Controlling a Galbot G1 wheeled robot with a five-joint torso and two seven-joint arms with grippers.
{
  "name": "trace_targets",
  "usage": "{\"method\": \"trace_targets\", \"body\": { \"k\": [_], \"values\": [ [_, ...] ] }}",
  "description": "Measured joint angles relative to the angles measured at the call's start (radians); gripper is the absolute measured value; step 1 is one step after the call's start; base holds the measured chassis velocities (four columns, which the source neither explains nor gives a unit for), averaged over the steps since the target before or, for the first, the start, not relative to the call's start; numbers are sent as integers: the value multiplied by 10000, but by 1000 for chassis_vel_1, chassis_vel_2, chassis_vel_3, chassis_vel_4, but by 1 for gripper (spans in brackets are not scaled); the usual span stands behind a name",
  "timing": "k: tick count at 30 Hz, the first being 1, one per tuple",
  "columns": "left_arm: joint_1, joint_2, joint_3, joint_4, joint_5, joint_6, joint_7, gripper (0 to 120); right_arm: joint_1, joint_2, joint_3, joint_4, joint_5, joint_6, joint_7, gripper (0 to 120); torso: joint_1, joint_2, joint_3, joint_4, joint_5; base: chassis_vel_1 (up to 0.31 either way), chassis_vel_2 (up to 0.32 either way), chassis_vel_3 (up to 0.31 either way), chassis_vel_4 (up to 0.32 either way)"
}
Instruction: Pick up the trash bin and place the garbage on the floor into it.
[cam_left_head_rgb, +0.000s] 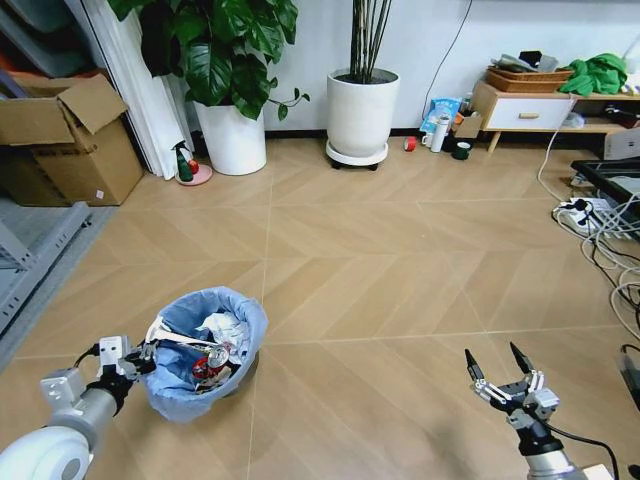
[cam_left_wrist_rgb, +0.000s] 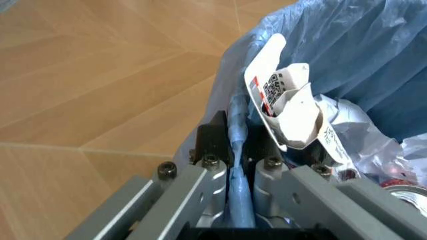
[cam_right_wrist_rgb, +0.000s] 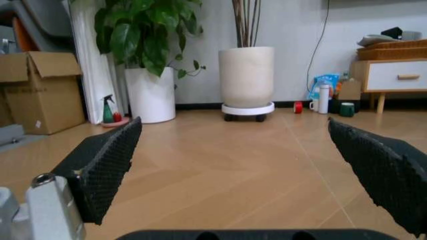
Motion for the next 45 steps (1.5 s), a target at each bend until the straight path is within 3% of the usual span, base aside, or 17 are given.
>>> {"method": "trace_targets", "body": {
  "k": [32, 41, 45],
  "values": [
    [45, -285, -52, 4, 71, -12, 7, 0, -102, 63, 90, 53, 22, 78, -174, 100, -2, 0, -1, 0, 1, 110, -111, -107, 117],
    [-1215, -151, 628, 991, -174, 75, -718, 0, -68, 102, 157, -79, 156, 277, -374, 100, -1, 0, 1, 1, -3, 4, -6, -7, 6],
    [-2370, 234, 1214, 2304, -691, 197, -1081, 0, -272, 149, 342, -41, 161, 281, -400, 100, 0, 0, 1, -4, -1, 0, 0, 0, 0]
  ]
}}
